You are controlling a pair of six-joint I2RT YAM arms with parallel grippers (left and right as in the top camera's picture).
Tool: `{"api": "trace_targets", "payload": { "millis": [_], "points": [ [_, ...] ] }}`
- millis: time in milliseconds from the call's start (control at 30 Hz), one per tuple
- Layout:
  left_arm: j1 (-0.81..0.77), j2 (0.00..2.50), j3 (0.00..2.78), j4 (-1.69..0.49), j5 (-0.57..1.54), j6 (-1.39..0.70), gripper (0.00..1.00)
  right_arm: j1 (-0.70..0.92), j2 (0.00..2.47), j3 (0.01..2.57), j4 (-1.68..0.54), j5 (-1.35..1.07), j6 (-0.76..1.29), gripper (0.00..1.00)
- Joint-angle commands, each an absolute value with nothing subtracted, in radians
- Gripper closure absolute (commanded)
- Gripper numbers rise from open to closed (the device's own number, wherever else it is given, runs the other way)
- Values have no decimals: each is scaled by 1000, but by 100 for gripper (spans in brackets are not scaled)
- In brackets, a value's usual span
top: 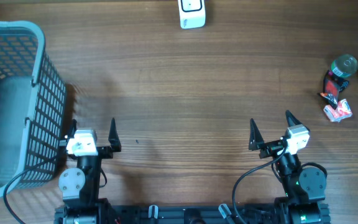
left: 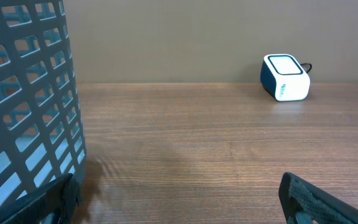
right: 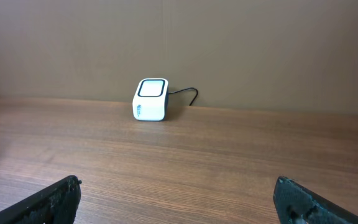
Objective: Scan the item barcode
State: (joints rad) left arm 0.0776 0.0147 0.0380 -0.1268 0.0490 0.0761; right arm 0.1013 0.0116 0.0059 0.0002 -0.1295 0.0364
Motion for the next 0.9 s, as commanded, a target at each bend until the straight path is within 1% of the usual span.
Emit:
{"api": "trace_targets", "payload": {
  "millis": [0, 867],
  "points": [
    [72, 5, 30, -124, 32, 67, 0, 100, 4, 5, 6, -113, 27, 0],
    [72, 5, 30, -124, 32, 67, 0, 100, 5, 5, 6, -113, 27, 0]
  ]
}}
